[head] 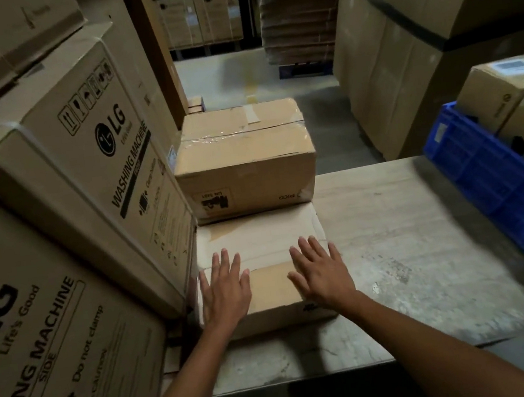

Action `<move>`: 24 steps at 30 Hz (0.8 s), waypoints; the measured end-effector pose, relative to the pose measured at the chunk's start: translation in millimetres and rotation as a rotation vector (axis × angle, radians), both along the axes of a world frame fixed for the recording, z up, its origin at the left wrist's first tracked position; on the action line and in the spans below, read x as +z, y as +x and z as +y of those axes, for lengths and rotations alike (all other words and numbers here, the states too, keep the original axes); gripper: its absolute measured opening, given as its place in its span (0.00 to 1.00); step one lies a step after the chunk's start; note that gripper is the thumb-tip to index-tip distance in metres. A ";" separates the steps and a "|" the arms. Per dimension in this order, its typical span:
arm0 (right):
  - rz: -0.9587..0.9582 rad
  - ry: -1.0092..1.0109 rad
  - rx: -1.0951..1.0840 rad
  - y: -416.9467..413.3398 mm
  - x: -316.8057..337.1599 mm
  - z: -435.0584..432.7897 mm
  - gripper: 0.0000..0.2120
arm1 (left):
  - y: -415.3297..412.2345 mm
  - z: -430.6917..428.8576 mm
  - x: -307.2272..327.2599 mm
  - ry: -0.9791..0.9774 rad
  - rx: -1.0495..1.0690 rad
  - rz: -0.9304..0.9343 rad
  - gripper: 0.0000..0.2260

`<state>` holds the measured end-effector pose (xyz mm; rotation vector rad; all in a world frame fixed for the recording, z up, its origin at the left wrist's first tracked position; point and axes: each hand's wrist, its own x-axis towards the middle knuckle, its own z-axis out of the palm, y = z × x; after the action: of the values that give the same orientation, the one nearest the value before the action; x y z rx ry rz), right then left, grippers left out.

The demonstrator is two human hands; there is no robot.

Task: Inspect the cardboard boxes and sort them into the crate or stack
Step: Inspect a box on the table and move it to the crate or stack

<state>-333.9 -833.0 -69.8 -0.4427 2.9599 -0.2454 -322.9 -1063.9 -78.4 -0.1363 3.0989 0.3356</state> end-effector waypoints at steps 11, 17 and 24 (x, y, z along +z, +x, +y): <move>0.039 -0.221 -0.202 42.3 23.1 37.4 0.34 | 3.7 37.3 16.1 0.098 -0.333 0.209 0.30; 0.270 -0.358 -0.397 99.1 44.7 133.2 0.34 | 22.8 163.6 54.3 0.294 -0.572 0.394 0.27; 0.529 -0.355 -0.575 190.2 78.7 276.9 0.32 | 79.7 341.4 90.3 0.387 -0.803 0.441 0.26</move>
<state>-143.7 -556.1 8.9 0.4016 3.4994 -0.8389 -243.2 -722.5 11.9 1.2858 3.0390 0.9901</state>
